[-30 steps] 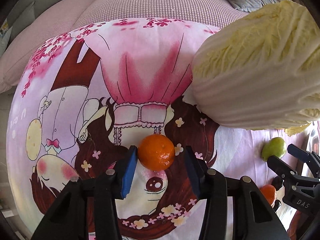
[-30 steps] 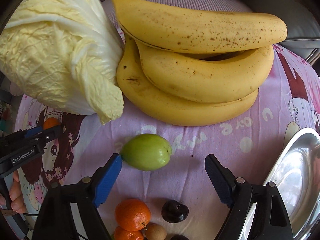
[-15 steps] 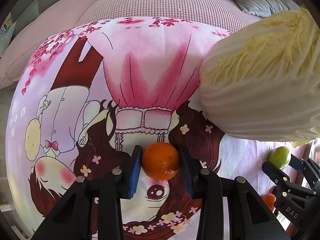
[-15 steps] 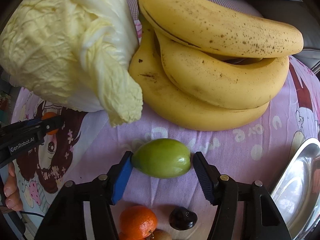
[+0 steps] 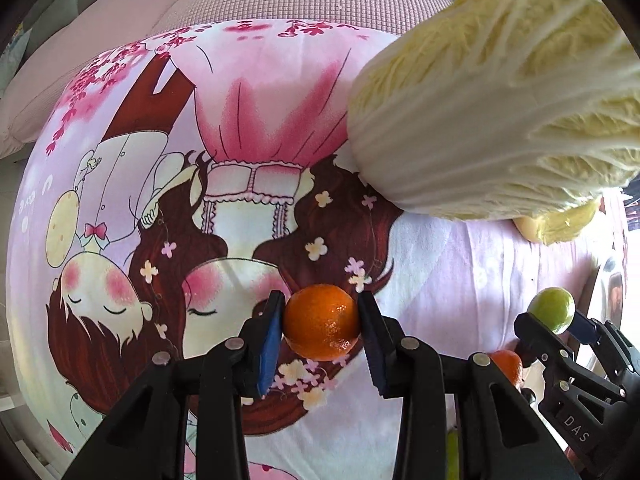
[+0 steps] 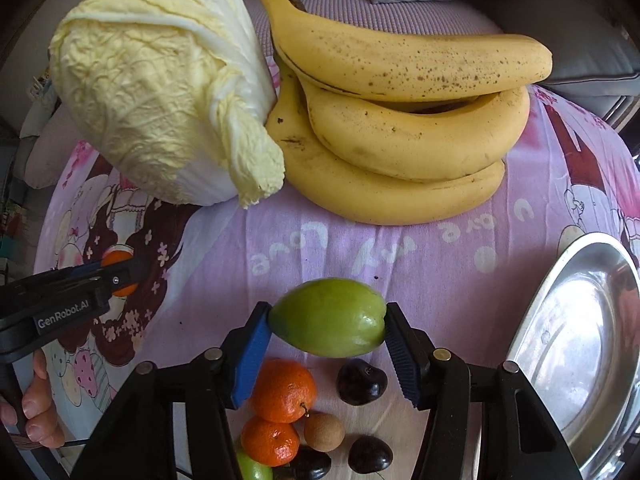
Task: Organize fruits
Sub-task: 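Carry the orange and green fruit into the steel bowl and open both tools, then withdraw both open tools from the bowl back toward the fruit row, then grasp a second mandarin with the left tool while the right tool grasps a dark cherry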
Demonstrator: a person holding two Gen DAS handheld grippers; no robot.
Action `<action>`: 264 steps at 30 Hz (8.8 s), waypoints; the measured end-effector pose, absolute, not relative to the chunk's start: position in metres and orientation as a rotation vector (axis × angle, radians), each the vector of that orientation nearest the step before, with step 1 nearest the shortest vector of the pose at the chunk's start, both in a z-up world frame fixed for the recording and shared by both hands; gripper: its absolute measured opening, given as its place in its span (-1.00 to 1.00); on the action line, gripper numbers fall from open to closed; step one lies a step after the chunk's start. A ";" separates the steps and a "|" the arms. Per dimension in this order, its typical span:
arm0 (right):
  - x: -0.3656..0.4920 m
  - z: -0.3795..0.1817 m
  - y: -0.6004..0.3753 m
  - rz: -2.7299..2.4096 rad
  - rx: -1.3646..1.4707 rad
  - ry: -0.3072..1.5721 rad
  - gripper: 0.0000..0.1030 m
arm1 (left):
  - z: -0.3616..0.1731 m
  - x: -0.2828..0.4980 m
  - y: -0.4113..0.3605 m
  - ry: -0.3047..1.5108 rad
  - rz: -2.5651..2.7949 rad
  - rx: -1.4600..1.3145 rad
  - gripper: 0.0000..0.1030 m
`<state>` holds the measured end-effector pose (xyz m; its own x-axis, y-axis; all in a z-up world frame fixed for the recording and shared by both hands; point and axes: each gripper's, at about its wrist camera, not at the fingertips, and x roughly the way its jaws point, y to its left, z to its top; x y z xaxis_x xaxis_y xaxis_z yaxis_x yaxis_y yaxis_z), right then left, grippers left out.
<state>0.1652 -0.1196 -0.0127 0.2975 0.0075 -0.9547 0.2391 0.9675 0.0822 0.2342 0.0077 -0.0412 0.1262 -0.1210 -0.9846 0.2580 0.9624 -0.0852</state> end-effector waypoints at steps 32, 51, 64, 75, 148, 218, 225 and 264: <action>0.032 0.033 -0.285 -0.468 0.512 1.171 0.16 | 0.013 0.112 -0.243 1.379 -0.522 0.289 -0.25; -0.010 -0.003 -0.358 -0.604 0.746 1.230 0.17 | -0.023 0.110 -0.297 1.442 -0.531 0.374 -0.25; -0.028 0.014 -0.361 -0.594 0.768 1.194 0.22 | -0.021 0.108 -0.306 1.449 -0.551 0.374 -0.25; -0.033 0.032 -0.354 -0.581 0.718 1.188 0.33 | -0.005 0.121 -0.279 1.464 -0.495 0.352 0.16; 0.023 0.018 -0.306 -0.310 0.536 1.225 1.00 | 0.044 0.099 -0.086 1.378 -0.279 0.031 0.82; 0.100 -0.014 -0.161 0.051 0.292 1.166 0.37 | -0.011 0.154 0.026 1.341 -0.286 -0.315 0.68; 0.104 -0.025 -0.158 0.041 0.277 1.185 -0.06 | -0.021 0.149 -0.008 1.390 -0.386 -0.290 0.27; 0.082 -0.009 -0.178 0.046 0.377 1.149 -0.40 | -0.036 0.147 -0.014 1.425 -0.406 -0.434 -0.25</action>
<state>0.0821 -0.1776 -0.0085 0.4157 0.2271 -0.8807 0.1553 0.9364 0.3148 0.1470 -0.0142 -0.0364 0.1037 -0.5154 -0.8507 0.0099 0.8558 -0.5173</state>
